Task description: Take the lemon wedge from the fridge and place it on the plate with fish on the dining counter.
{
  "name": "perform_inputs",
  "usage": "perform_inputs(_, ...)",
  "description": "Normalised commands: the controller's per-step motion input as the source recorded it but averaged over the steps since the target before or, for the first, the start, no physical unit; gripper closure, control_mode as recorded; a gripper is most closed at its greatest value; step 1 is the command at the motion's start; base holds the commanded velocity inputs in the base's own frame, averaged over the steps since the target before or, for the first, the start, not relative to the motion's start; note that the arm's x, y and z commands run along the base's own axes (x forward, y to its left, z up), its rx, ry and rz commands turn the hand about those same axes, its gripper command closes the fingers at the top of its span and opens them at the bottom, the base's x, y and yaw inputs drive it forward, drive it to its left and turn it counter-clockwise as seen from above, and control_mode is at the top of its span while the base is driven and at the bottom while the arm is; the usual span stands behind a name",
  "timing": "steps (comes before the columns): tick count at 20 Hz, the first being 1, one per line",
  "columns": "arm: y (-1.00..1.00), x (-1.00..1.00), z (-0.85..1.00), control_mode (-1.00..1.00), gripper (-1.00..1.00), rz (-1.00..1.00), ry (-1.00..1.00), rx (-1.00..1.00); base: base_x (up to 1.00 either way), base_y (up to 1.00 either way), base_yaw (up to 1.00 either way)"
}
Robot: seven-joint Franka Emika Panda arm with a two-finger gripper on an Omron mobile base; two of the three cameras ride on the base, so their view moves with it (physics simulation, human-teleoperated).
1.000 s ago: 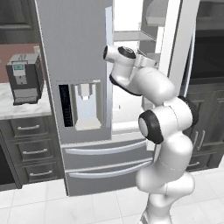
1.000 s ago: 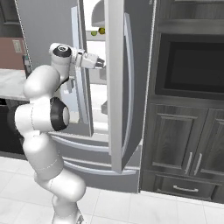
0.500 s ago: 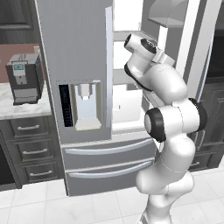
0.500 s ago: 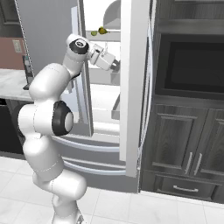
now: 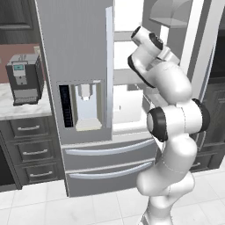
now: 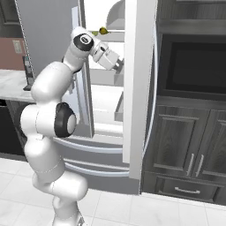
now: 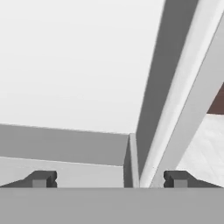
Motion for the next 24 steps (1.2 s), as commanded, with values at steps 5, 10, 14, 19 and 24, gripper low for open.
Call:
perform_inputs(5, 0.90, -1.00, -0.03, -1.00, -1.00, 0.22, -0.21, -0.18, 0.00, 0.00, 0.00)
perform_inputs(10, 1.00, -1.00, 0.00, -1.00, -1.00, 0.30, -0.16, -0.27, 0.00, 0.00, 0.00)
perform_inputs(14, 0.55, -0.56, 0.00, -1.00, -1.00, 0.63, -0.02, -0.12, 0.00, 0.00, 0.00)
perform_inputs(19, 0.86, -0.20, 0.03, -1.00, -1.00, 0.64, 0.00, -0.01, 0.00, 0.00, 0.00)
perform_inputs(24, 0.68, 0.00, 0.10, -1.00, -1.00, 0.60, 0.15, 0.03, 0.00, 0.00, 0.00)
